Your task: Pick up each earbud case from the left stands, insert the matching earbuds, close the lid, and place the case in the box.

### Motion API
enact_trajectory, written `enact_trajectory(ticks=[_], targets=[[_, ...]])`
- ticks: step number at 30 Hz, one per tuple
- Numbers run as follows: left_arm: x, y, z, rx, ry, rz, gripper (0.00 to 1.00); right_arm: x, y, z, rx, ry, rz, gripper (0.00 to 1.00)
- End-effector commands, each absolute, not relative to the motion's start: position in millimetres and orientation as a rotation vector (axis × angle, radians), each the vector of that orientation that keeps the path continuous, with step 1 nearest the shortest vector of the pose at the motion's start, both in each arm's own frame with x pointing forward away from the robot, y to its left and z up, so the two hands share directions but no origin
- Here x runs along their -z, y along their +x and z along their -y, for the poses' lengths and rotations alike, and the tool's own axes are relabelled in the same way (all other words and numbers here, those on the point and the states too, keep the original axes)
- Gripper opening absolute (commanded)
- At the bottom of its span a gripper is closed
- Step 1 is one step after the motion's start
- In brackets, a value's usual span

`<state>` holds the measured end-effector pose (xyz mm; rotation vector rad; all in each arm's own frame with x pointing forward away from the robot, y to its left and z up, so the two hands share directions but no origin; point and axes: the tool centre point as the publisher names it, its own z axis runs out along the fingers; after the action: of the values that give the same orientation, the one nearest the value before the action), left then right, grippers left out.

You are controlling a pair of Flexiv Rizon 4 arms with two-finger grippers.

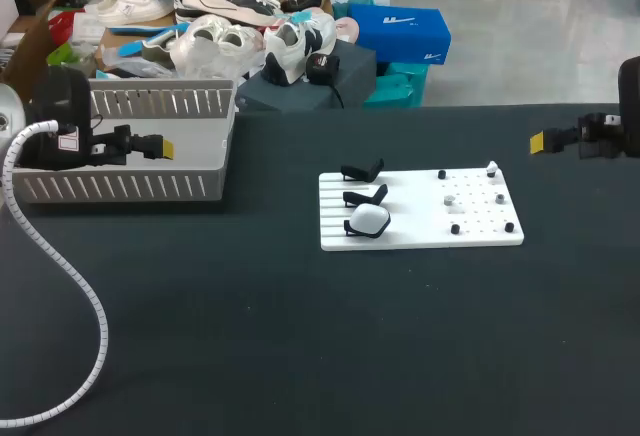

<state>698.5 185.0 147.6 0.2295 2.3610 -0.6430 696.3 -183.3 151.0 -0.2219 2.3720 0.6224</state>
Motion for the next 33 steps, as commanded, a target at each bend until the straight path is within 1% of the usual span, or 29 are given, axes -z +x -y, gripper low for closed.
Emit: enact_trajectory(ticks=[1,16,29,33], targets=[[-149,699,-185,0.638,0.230,-2.368,1.00,-150,698,184,-0.628,-0.226,-2.370,1.00],[-150,701,-183,0.652,0.237,-2.356,1.00,-150,698,184,-0.628,-0.226,-2.370,1.00],[-167,701,-154,0.828,0.666,-2.177,1.00,-150,698,184,-0.628,-0.226,-2.370,1.00],[-167,702,-139,0.806,0.836,-2.080,1.00,-150,698,184,-0.628,-0.226,-2.370,1.00]])
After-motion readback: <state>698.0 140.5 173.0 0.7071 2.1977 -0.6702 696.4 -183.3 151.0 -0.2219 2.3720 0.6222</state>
